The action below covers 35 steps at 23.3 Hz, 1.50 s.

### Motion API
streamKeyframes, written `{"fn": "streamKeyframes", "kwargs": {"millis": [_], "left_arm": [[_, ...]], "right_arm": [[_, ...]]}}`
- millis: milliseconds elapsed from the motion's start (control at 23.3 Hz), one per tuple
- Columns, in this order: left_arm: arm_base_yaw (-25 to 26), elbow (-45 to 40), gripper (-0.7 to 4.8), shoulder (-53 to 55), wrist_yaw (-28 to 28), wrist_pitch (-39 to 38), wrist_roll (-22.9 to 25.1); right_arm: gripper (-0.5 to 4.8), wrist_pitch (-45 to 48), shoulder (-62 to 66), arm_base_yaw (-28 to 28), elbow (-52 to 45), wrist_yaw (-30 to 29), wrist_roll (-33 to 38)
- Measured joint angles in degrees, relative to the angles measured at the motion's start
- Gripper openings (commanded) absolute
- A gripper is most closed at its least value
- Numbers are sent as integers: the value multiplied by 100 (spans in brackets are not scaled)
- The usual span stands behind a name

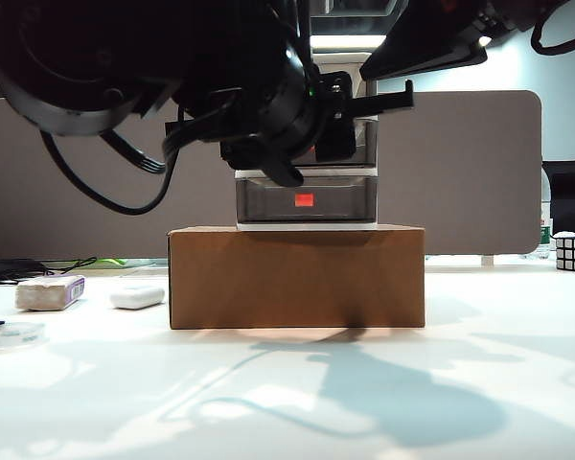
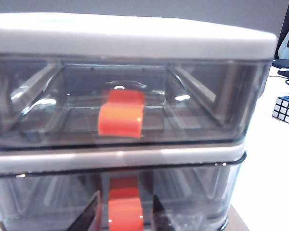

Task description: Open the second layer of the drawer on the table, pick up the transparent tape on the table and put it in, and finally close the drawer.

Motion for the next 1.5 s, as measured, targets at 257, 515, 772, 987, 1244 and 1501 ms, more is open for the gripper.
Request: {"fn": "streamKeyframes", "kwargs": {"millis": [257, 515, 772, 987, 1244, 1501], "left_arm": [[22, 4, 120, 0, 125, -20, 0], [22, 33, 120, 0, 225, -114, 0], [22, 33, 119, 0, 234, -127, 0], [22, 39, 81, 0, 234, -129, 0], [22, 44, 79, 0, 240, -138, 0], [22, 44, 79, 0, 240, -153, 0]], "right_arm": [[-5, 2, 0, 0, 0, -2, 0], [-5, 142, 0, 0, 0, -2, 2], [-5, 153, 0, 0, 0, -2, 2], [-5, 199, 2, 0, 0, -2, 0], [-5, 1016, 365, 0, 2, -2, 114], [-5, 1292, 647, 0, 9, 0, 155]]}}
